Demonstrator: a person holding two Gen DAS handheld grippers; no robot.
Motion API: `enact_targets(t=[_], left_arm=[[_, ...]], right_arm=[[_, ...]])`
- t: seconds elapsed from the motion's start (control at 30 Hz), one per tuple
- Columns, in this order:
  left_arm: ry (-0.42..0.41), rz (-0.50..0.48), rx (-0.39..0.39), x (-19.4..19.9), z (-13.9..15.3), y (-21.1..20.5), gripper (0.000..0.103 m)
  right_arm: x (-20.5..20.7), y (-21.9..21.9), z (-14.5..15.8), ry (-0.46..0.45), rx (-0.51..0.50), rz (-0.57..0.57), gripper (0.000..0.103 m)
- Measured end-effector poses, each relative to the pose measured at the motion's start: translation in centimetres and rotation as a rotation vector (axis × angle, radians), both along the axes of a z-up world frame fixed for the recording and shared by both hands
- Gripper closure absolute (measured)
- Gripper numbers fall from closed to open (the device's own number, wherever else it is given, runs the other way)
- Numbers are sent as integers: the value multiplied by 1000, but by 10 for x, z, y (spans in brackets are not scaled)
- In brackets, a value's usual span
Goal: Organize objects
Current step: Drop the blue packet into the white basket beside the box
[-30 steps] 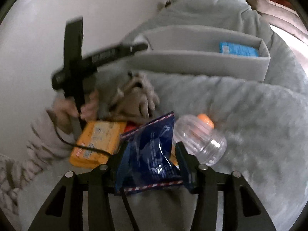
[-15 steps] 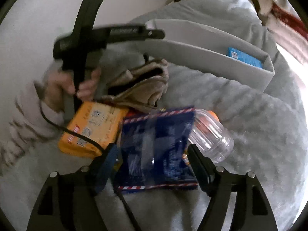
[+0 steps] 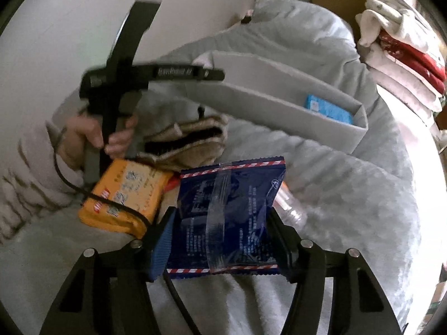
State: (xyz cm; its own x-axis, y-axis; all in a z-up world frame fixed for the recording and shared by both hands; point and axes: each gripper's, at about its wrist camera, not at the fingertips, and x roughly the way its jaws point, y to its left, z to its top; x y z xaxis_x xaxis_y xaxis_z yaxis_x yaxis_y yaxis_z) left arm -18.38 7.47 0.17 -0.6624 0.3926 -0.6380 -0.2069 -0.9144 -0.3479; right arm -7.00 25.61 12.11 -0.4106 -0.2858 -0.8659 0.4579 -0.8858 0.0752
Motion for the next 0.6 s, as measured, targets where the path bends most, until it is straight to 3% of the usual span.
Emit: enact_targets(t=[0.3,0.37,0.47,0.6], left_arm=[[37,-18,8,-13,13,5,49],[54,-15,4,-21,19,8,48],[77,-18,7,-36,27,13,49],[61,-10,-25,-64,27,22,49]], right_arm=[[-58,45,38,75,-109,-202,43],[-83,54,45,69,-178,-264,43],[-127,65,52,16,-377,-331,43],[-182,53,43,-72,-477,-356,43]])
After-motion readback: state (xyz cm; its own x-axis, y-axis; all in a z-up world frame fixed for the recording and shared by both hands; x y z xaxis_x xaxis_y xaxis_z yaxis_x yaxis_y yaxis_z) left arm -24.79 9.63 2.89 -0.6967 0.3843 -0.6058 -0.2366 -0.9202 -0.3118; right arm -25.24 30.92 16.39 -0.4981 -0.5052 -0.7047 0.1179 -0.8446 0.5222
